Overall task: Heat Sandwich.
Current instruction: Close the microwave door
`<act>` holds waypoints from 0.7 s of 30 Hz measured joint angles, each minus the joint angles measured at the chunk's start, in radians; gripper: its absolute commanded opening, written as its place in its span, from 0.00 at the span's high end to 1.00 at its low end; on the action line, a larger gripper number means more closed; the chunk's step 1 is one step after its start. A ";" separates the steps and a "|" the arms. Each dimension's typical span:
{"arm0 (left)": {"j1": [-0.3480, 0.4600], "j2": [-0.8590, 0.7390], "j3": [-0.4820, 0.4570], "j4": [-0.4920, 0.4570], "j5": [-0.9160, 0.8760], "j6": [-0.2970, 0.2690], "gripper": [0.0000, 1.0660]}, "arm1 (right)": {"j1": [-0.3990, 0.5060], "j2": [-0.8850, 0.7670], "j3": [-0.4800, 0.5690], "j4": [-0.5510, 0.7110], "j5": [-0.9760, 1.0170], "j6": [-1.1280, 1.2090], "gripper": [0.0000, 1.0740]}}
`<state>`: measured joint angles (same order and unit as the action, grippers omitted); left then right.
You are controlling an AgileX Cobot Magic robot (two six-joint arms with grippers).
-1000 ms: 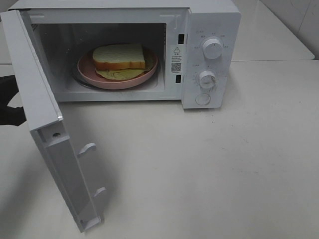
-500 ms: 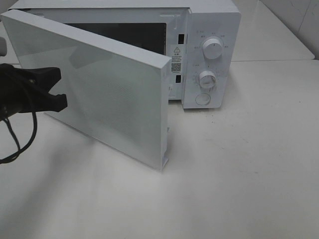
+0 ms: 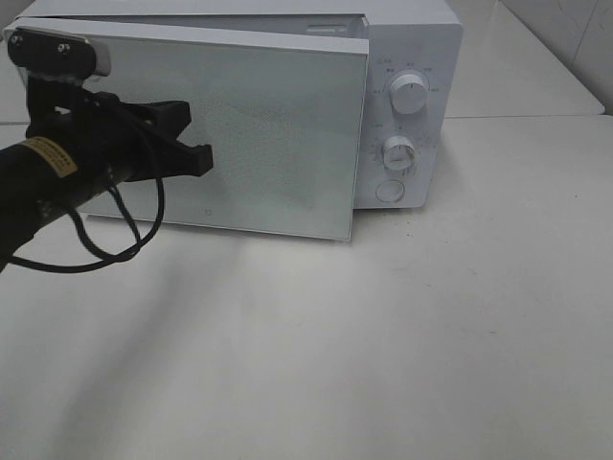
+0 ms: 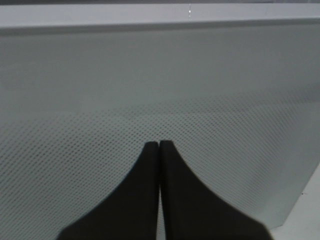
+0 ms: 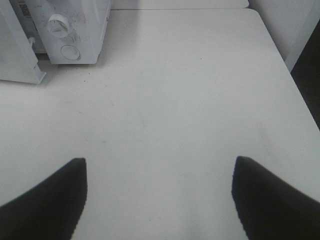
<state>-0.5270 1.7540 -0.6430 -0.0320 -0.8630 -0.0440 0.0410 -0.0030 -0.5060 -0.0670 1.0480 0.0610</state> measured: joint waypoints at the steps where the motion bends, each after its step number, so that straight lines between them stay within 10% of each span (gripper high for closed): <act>1: -0.008 0.010 -0.014 -0.009 0.001 0.007 1.00 | 0.000 0.000 0.000 0.000 0.000 0.000 0.29; 21: -0.135 0.193 -0.297 -0.137 0.071 0.044 1.00 | 0.000 0.000 0.000 0.001 0.000 0.000 0.29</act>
<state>-0.6620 1.9470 -0.9400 -0.1690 -0.7920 0.0000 0.0410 -0.0030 -0.5060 -0.0660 1.0480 0.0610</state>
